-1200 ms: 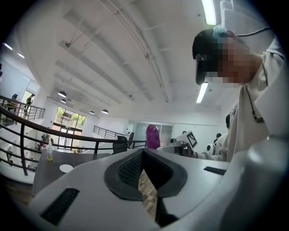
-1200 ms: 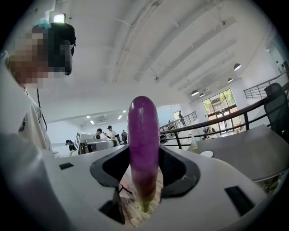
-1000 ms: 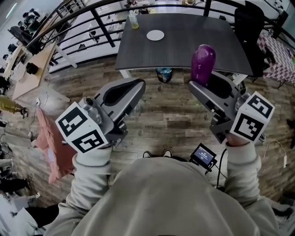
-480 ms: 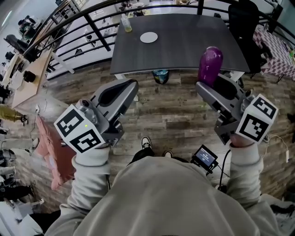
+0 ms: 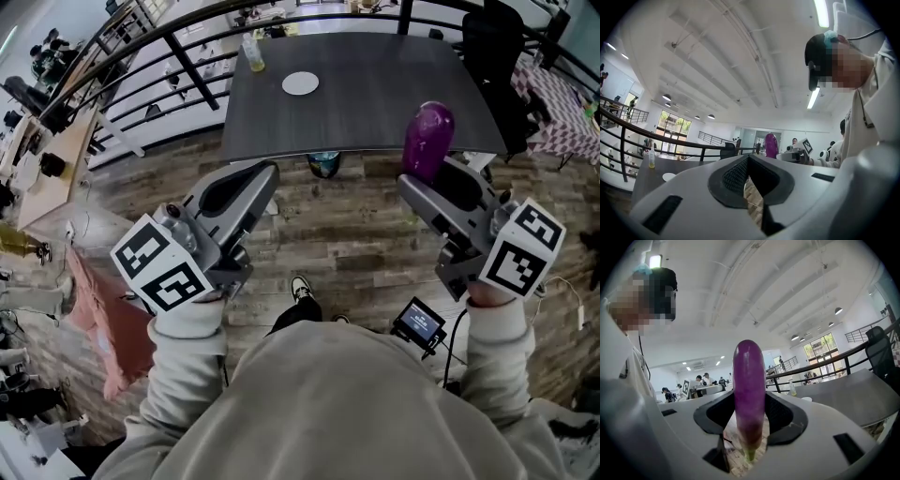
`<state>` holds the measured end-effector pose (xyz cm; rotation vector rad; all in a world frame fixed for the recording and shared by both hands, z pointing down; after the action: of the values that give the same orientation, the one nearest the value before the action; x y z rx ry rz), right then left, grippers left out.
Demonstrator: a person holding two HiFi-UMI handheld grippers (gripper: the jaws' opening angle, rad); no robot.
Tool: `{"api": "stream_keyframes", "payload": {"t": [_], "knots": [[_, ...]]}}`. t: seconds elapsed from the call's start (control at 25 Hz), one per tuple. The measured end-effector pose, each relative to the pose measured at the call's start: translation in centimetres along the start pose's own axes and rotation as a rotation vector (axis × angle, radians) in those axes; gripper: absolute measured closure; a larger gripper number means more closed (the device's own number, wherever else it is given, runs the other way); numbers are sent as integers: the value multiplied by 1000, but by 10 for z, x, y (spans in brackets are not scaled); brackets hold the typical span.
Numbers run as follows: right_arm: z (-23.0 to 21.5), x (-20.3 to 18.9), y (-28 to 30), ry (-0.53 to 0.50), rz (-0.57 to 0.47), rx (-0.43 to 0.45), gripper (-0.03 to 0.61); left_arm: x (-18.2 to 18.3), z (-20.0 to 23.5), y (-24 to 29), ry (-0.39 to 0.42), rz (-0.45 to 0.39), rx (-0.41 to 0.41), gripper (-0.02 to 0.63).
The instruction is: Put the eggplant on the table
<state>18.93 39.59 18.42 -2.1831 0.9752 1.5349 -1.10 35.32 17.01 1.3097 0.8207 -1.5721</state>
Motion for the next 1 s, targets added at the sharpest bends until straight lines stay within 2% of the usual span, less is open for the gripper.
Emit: {"api": "stream_keyframes", "payload": {"t": [0.4, 0.8, 1.0], "knots": [[-20, 13, 52, -1, 42, -36, 367, 9, 54, 15, -16, -16, -37, 607], [-37, 39, 127, -24, 78, -42, 367, 24, 141, 5, -37, -53, -20, 607], [-45, 59, 180, -34, 85, -39, 367, 37, 191, -6, -17, -48, -5, 607]]}}
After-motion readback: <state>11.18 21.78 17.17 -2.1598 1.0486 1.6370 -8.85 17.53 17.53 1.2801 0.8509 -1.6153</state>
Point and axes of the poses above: the fingertips, and each gripper's own axes: y forward along the fingers, z to its left, x out of its top, the point moved 3 cm from there along -y, backward along the fingers, and after that the axes turned 3 degrees about z, right-handed, at the moved point
